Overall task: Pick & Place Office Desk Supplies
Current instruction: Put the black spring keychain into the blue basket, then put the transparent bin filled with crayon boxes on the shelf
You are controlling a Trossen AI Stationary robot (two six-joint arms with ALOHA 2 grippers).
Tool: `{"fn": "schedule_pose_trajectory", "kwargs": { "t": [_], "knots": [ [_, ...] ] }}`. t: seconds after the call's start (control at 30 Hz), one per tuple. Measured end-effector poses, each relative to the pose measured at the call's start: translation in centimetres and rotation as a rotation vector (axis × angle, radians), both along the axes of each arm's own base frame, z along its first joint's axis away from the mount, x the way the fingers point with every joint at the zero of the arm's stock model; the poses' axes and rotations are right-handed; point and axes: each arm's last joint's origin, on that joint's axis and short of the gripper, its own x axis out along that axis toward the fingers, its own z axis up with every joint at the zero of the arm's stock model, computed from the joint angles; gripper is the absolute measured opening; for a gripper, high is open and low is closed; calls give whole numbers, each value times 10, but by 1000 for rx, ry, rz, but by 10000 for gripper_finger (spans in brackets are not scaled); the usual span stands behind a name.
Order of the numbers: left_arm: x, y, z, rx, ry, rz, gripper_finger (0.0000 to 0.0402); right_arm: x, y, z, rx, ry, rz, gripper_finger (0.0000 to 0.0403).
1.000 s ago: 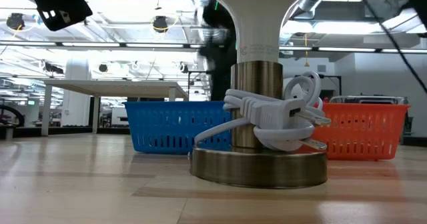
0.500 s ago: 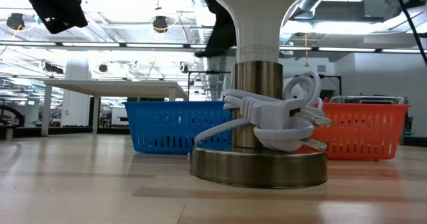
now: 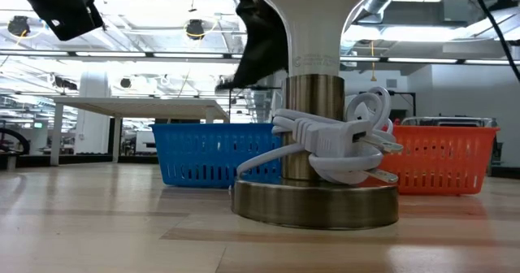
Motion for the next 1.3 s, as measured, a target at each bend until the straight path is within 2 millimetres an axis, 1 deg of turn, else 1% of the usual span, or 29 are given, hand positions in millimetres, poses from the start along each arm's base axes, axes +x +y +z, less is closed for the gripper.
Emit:
{"fn": "schedule_pose_trajectory", "kwargs": {
  "t": [0.17,0.3,0.47,0.57,0.63,0.73,0.83,0.93,1.03,1.1,1.13,1.23,1.3],
  "knots": [
    [0,0,0,42,0,-53,104,-3,10,-1,-16,5,-22,24],
    [0,0,0,53,-1,-62,104,-3,15,0,-4,-2,-57,62],
    [0,0,0,79,-7,-85,104,-6,17,-2,3,24,-116,109],
    [0,0,0,89,-13,-89,104,-9,16,-3,2,51,-155,129],
    [2,2,1,108,-40,-48,104,-11,17,-5,-4,74,-176,140],
    [10,8,7,140,-144,73,104,-13,22,-5,-32,68,-209,149],
    [21,18,14,157,-230,181,104,-16,32,-4,-40,61,-205,151],
    [34,38,11,154,-215,262,101,-21,42,-4,-79,72,-196,149],
    [48,58,4,117,-171,313,84,-28,49,-3,-135,77,-229,144],
    [58,71,-1,81,-153,347,65,-38,52,8,-190,67,-250,140],
    [63,77,-4,64,-146,363,53,-43,52,17,-209,49,-262,139],
    [75,93,-14,30,-121,394,12,-67,52,38,-295,56,-322,132],
    [82,101,-22,1,-89,398,6,-82,50,50,-345,34,-393,127]
  ]
}}
